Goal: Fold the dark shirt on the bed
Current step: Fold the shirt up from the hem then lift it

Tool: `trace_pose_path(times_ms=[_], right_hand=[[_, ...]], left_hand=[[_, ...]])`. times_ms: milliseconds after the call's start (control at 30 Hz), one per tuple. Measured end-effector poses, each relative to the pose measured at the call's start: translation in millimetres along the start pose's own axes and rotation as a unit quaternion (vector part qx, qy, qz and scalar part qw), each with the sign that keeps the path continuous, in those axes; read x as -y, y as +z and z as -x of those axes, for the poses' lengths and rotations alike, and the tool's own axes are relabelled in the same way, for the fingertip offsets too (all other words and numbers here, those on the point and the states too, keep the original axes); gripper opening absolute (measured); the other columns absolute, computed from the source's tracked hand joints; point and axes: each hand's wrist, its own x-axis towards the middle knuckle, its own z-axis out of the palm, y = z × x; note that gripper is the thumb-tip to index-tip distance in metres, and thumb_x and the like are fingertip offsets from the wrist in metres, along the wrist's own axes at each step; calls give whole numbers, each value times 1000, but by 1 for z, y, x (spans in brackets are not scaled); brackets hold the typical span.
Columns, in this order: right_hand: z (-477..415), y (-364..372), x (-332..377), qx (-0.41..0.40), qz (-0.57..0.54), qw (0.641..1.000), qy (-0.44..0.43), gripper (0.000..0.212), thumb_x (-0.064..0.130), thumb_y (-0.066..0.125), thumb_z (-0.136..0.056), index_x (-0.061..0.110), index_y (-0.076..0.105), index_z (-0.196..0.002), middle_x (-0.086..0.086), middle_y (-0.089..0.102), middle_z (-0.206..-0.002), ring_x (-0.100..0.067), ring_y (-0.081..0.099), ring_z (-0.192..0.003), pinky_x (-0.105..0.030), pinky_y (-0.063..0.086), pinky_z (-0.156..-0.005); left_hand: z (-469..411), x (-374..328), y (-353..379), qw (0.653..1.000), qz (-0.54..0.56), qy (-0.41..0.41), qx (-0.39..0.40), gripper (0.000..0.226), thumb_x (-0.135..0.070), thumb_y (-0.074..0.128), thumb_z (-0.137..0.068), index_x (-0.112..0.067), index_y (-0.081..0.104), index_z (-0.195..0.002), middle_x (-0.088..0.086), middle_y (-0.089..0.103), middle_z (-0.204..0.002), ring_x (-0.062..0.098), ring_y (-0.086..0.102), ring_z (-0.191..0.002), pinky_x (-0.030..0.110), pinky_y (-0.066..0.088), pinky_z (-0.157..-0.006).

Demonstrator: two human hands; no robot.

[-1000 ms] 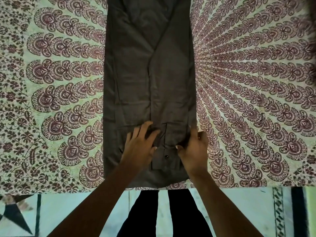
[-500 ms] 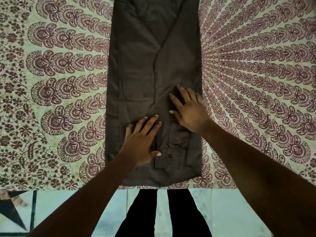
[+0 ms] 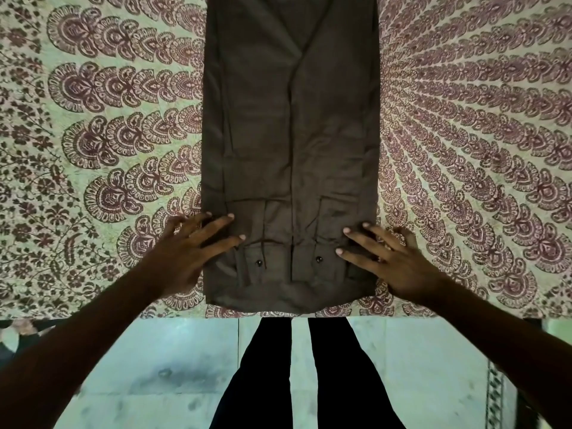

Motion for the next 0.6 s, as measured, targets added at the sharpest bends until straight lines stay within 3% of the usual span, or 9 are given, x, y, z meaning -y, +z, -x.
trace_pose_path(times_ms=[100, 200, 300, 367, 433, 533, 600], right_hand=[[-20, -5, -5, -2, 1, 998, -60, 97, 2, 57, -72, 43, 34, -157, -3, 25, -171, -33, 35, -151, -59, 37, -100], [-38, -4, -9, -6, -10, 994, -113, 74, 17, 66, -79, 41, 51, -147, -7, 41, -163, -29, 46, -144, -59, 36, -103], [-47, -2, -8, -59, -39, 991, -113, 52, 21, 71, -80, 36, 66, -130, -6, 56, -150, -28, 56, -133, -55, 34, -101], [-47, -1, -4, -99, -64, 988, -98, 43, 21, 77, -78, 33, 71, -119, -4, 61, -144, -26, 56, -129, -53, 32, -100], [-48, -2, 0, -132, -98, 984, -70, 36, 19, 70, -80, 30, 71, -114, -1, 65, -137, -25, 57, -125, -50, 31, -97], [-51, -16, 9, -163, -213, 963, 23, 50, 20, 50, -74, 27, 65, -121, 0, 70, -123, -20, 59, -117, -42, 28, -93], [-56, -30, 14, -211, -291, 928, 97, 57, 19, 48, -69, 25, 62, -124, 1, 70, -118, -18, 59, -114, -39, 28, -92]], left_hand=[[-12, 2, -5, 1000, -2, 14, -23, 105, -24, 92, -56, -43, 47, -148, 12, 40, -159, 41, 45, -134, 62, 38, -101], [-23, 0, -10, 998, 5, 20, -63, 78, -15, 88, -63, -35, 63, -135, 15, 53, -145, 42, 52, -128, 58, 38, -104], [-33, -9, -7, 988, 2, 57, -147, 50, -7, 83, -73, -22, 73, -120, 16, 63, -134, 39, 61, -123, 53, 43, -104], [-38, -9, -7, 981, 22, 75, -176, 39, -10, 81, -74, -21, 76, -111, 11, 66, -132, 33, 64, -123, 48, 37, -106], [-42, -6, -10, 978, 79, 53, -188, 30, -16, 67, -78, -28, 74, -105, 1, 67, -128, 23, 64, -122, 45, 29, -108], [-53, 2, -21, 952, 241, -6, -187, 44, -7, 56, -73, -37, 69, -102, -16, 71, -116, 4, 60, -116, 42, 23, -113], [-61, 8, -39, 904, 383, -23, -190, 48, 1, 51, -75, -34, 72, -100, -16, 75, -108, 0, 65, -110, 39, 38, -111]])
